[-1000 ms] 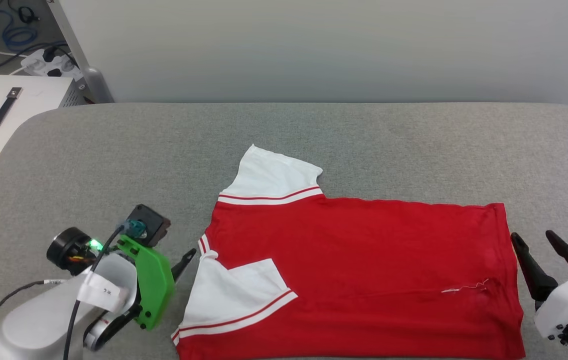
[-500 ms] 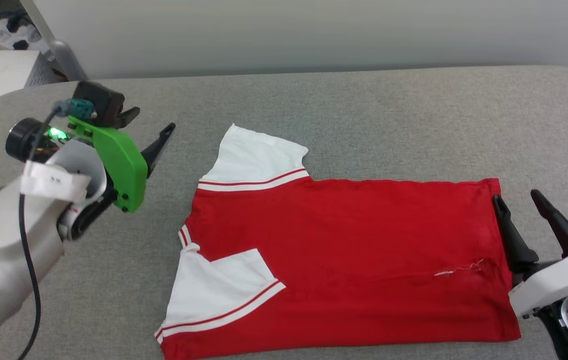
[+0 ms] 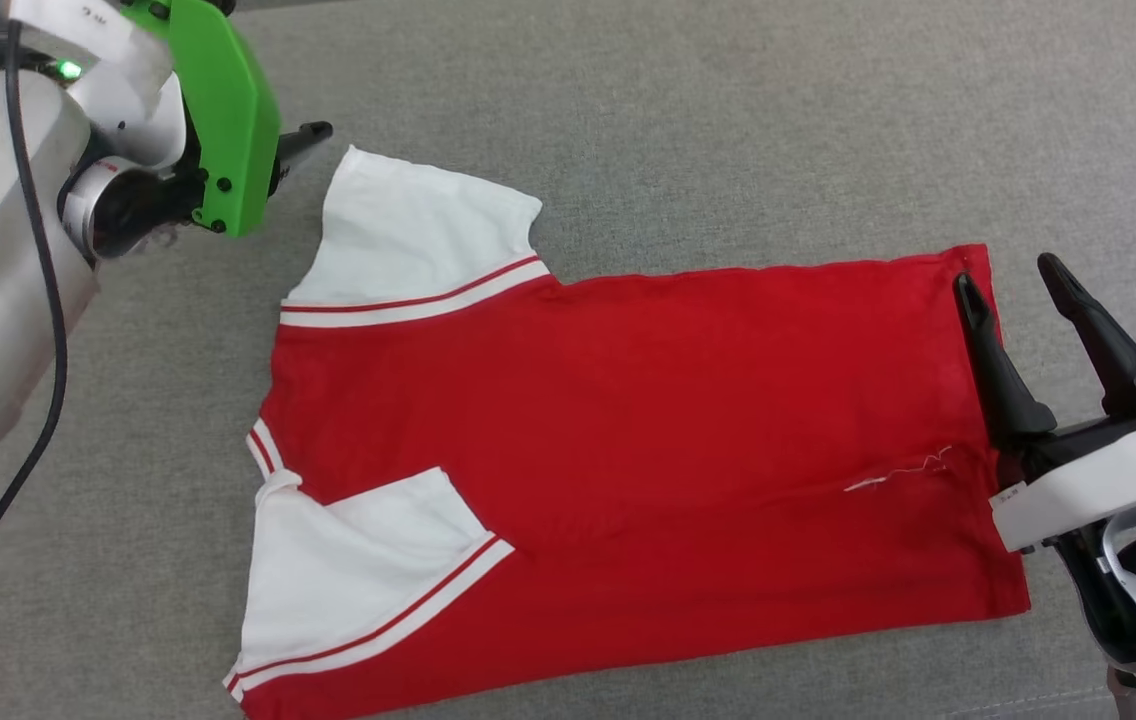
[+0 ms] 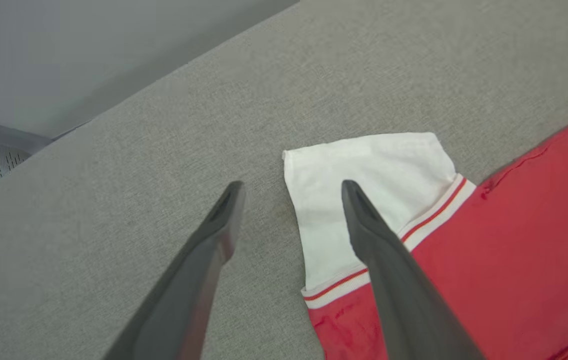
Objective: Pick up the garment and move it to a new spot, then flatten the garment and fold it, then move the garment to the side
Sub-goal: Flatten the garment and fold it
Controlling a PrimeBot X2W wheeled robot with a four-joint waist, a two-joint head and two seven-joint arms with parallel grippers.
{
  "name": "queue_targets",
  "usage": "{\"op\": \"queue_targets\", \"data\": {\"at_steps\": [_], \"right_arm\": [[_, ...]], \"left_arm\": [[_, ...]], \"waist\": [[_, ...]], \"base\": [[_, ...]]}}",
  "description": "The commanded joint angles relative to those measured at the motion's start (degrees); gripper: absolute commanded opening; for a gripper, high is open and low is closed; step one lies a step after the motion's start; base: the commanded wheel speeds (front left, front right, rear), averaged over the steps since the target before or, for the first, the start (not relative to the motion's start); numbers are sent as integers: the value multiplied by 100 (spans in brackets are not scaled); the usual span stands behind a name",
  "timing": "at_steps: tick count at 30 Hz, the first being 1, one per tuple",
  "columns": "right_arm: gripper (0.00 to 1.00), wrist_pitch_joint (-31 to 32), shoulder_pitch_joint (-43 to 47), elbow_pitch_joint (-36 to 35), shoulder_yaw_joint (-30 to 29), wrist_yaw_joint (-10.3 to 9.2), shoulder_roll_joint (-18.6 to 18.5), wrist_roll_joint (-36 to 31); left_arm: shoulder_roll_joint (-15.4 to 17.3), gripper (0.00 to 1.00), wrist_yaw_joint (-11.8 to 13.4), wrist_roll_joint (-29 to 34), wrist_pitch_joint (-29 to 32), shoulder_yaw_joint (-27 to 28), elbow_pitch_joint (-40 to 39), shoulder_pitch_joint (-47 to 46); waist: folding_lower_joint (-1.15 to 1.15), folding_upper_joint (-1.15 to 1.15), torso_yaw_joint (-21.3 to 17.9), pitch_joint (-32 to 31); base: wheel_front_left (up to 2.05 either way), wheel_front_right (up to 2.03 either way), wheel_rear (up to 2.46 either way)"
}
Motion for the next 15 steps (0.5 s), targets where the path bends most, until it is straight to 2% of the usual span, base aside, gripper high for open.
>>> {"op": "queue_targets", "data": {"at_steps": [1, 7, 15], "right_arm": [[100, -57, -134, -10, 42, -4, 32, -25], [100, -143, -405, 45, 218, -4, 21, -2], [100, -260, -608, 186, 355, -4, 9, 29]], "left_arm": [[-65, 100, -16, -86, 184, -69, 112, -133], [-211, 100, -19, -199, 758, -181, 599, -472], [-281, 100, -20, -145, 890, -409, 1009, -497]], "waist": [[-1, 0, -370, 576], [-1, 0, -553, 933], [-1, 0, -674, 1151]], "base": [[0, 0, 0], [0, 0, 0], [0, 0, 0]]}}
